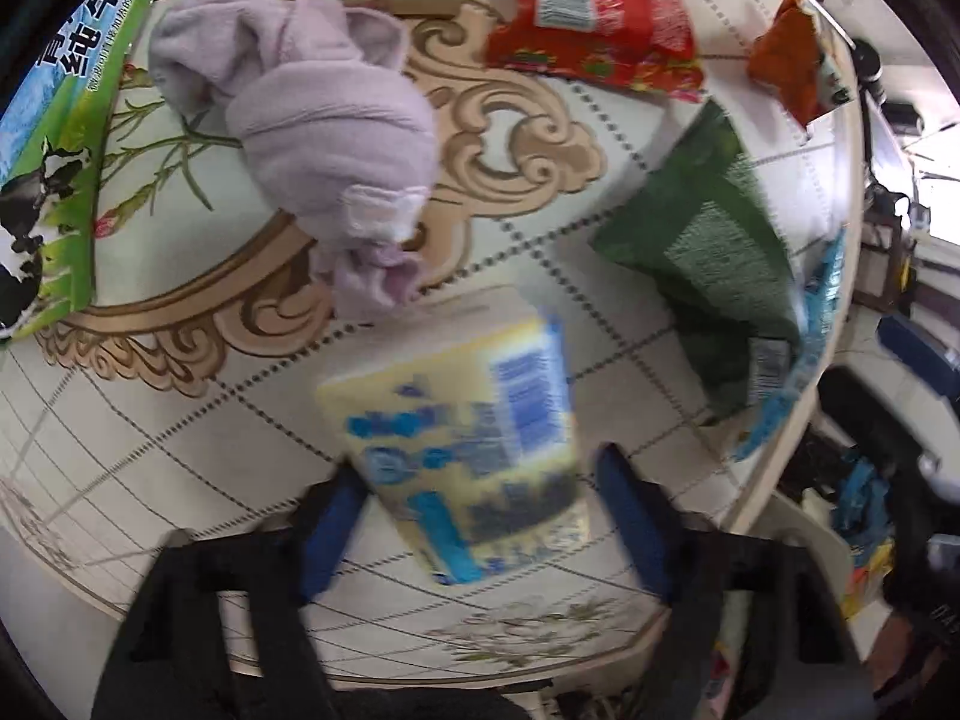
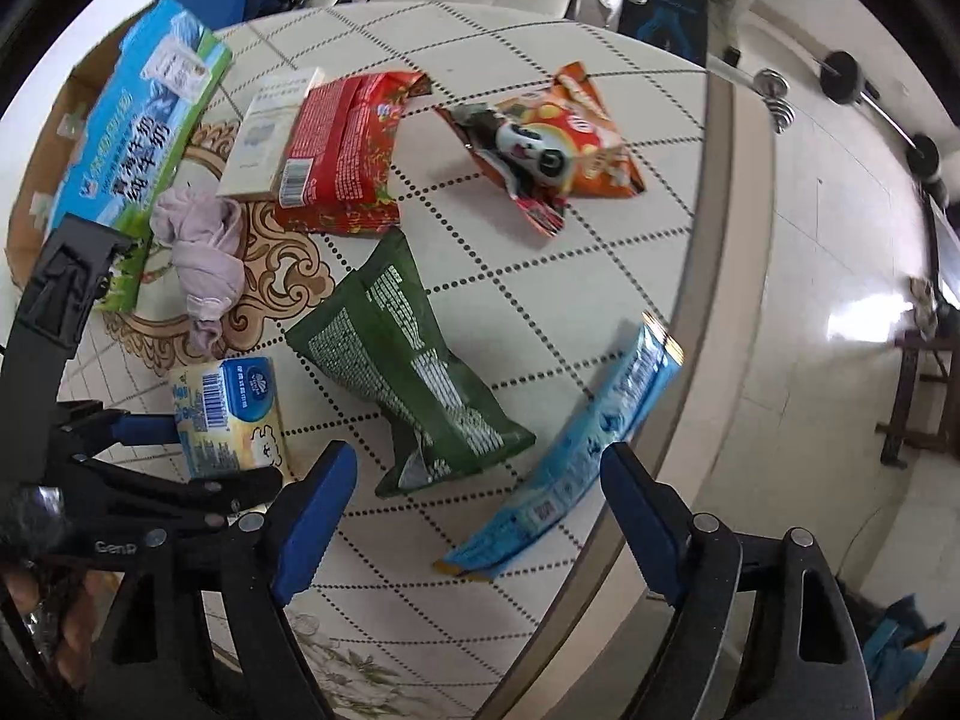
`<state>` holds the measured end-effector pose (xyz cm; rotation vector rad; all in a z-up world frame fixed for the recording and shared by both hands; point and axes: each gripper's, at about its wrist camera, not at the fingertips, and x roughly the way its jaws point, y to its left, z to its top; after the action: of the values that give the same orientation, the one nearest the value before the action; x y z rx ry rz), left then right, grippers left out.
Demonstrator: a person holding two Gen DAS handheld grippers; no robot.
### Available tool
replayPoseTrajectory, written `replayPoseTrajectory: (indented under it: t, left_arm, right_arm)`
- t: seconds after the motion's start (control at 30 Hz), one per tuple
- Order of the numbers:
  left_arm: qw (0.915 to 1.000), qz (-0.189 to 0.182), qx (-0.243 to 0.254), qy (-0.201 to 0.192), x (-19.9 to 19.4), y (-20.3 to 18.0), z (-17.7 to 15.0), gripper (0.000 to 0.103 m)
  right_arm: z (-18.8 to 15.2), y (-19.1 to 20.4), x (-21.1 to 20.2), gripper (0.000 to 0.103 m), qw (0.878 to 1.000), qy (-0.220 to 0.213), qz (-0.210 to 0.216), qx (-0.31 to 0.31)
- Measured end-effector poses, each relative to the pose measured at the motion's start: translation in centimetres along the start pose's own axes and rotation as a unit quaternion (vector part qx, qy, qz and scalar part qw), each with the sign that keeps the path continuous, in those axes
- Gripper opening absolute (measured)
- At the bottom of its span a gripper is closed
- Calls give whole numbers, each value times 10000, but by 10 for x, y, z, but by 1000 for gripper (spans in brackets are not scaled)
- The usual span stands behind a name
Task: Organize soft objects
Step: 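Grasp the yellow milk carton with the left tool while the right tool grasps the green snack bag, then carry both items into the cardboard box and open both tools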
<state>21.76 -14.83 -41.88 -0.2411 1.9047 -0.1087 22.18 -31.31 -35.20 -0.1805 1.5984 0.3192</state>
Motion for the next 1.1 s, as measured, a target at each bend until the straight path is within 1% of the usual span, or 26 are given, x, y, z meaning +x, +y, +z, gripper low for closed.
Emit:
replayPoseTrajectory:
  t: [0.03, 0.13, 0.23, 0.27, 0.3, 0.33, 0.37, 0.4, 0.47, 0.5, 0.6, 0.63, 0.67, 0.73, 0.8, 0.9, 0.97, 1.03, 1.1]
  left_arm:
    - [10000, -27, 36, -25, -2, 5, -3, 65]
    - [9993, 310, 140, -173, -7, 11, -8, 67]
    - [9984, 484, 269, -122, -3, 15, -12, 67]
    - [9983, 510, 270, -109, -2, 17, -10, 67]
    - [9984, 498, 250, -107, 1, 19, -11, 67]
    - [9987, 438, 212, -117, 2, 22, -13, 65]
    - [9989, 420, 165, -132, 2, 25, -14, 64]
    - [9989, 417, 145, -162, 7, 28, -14, 62]
    - [9986, 440, 171, -226, 8, 29, -16, 61]
    - [9984, 465, 199, -252, 10, 27, -16, 61]
    - [9962, 685, 379, -384, 5, 24, -22, 60]
    - [9954, 742, 411, -436, 3, 18, -24, 60]
    - [9950, 739, 455, -502, -1, 17, -26, 60]
    - [9944, 728, 474, -594, -12, 12, -33, 60]
    - [9930, 728, 536, -762, -27, 12, -41, 60]
    - [9893, 794, 661, -1032, -50, 10, -54, 60]
    - [9872, 766, 713, -1207, -69, 10, -65, 60]
    - [9857, 671, 741, -1356, -89, 12, -74, 60]
    - [9824, 616, 802, -1570, -112, 13, -82, 60]
  right_arm:
    - [5, 4, 5, 86, 10000, 39, 38, -48]
    - [17, 16, 20, 86, 9996, 141, 175, -142]
    - [29, 24, 40, 85, 9989, 362, 271, -84]
    - [30, 24, 45, 76, 9984, 437, 353, 23]
    - [31, 25, 49, 68, 9977, 514, 429, 134]
    - [31, 24, 50, 66, 9977, 506, 380, 236]
    - [30, 23, 49, 61, 9977, 459, 342, 373]
    - [29, 22, 48, 58, 9971, 456, 351, 499]
    - [25, 14, 48, 52, 9940, 496, 390, 889]
    - [21, 10, 49, 52, 9920, 522, 389, 1078]
    - [12, 0, 50, 44, 9862, 649, 320, 1490]
    - [9, -4, 50, 39, 9830, 709, 371, 1655]
    - [6, -6, 48, 34, 9803, 738, 452, 1777]
    - [-2, -17, 42, 29, 9721, 724, 662, 2130]
    - [-14, -27, 33, 27, 9670, 642, 855, 2314]
    - [-31, -36, 17, 24, 9622, 470, 927, 2518]
    - [-44, -36, 4, 23, 9602, 327, 988, 2590]
    - [-49, -33, -15, 23, 9616, 195, 1023, 2540]
    - [-55, -25, -36, 22, 9627, 31, 1077, 2483]
